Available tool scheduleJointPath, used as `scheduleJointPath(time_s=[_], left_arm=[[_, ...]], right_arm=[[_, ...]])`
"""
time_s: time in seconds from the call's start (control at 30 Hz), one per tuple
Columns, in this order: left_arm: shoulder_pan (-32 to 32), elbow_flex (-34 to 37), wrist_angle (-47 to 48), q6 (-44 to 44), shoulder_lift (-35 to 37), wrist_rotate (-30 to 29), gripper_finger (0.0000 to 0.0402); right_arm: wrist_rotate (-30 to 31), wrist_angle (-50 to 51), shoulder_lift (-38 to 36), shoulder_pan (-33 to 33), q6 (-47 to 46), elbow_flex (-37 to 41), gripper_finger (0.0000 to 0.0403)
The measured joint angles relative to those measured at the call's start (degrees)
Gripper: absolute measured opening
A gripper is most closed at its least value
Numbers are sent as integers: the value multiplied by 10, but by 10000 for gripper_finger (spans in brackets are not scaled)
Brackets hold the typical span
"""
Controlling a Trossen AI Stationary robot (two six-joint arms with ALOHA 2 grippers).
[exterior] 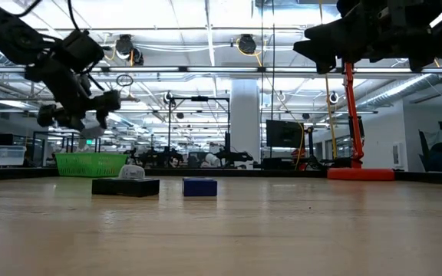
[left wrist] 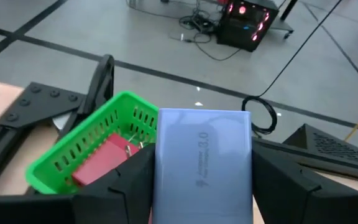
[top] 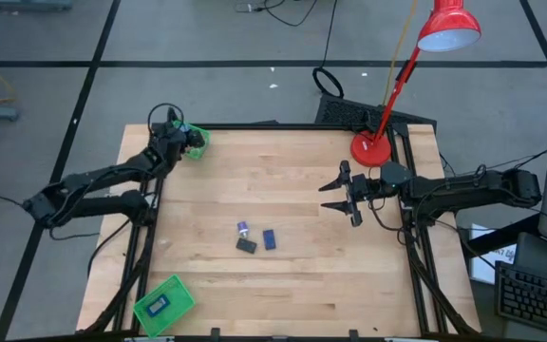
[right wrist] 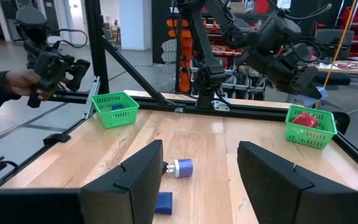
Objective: Pick & Place Office items
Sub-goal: Put the light blue charger adapter into the top green basket, then put the blue digital timer into the bottom green basket
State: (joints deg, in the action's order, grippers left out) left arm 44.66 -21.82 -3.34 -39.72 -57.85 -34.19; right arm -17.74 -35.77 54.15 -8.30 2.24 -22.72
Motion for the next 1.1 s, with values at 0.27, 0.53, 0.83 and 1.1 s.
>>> scheduleJointPath(time_s=[0.27,0.53,0.83,1.1], left_arm=[[15,0,-63,-14,-88,-8,259],[22,0,-105,-15,-120,-17,263],[22,0,-105,44,-95,76,264],[0,0,-99,110,-52,299,264]], right_arm=[[-1,0,0,0,0,0,196],[-1,6,0,0,-1,0,196],[-1,9,0,0,-1,0,196],[-1,9,0,0,-1,0,196]])
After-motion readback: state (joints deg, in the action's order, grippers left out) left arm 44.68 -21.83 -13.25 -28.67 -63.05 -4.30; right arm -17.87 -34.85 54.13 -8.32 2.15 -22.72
